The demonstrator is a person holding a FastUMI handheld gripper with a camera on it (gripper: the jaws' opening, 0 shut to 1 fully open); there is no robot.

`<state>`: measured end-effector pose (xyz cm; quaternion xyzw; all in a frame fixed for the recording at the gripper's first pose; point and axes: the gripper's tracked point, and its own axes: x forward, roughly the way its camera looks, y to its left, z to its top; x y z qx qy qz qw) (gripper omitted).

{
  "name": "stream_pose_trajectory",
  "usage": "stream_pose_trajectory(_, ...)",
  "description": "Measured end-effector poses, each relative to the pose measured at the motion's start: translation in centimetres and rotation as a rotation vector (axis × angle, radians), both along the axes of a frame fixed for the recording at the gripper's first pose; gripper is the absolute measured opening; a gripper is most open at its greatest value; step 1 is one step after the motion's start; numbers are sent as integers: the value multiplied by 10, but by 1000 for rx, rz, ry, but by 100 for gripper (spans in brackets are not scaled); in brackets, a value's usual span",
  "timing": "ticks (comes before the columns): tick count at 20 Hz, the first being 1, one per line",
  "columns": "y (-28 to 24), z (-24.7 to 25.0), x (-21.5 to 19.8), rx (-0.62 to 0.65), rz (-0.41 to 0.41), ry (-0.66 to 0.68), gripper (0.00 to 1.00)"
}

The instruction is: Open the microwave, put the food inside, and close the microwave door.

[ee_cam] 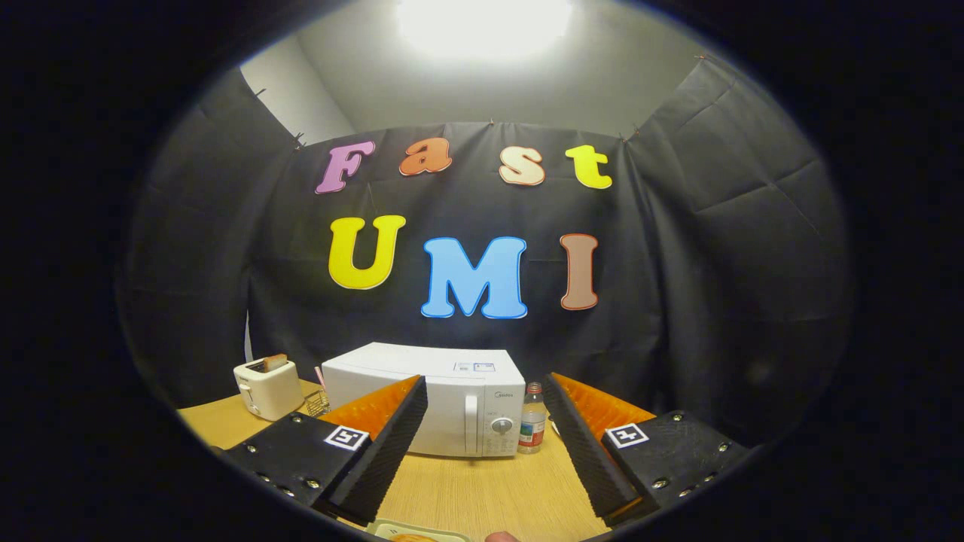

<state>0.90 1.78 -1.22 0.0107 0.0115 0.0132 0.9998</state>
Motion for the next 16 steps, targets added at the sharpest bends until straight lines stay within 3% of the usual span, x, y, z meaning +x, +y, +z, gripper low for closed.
stream_pose_trajectory(16, 5, -1, 1, 22, 0, 6, 99)
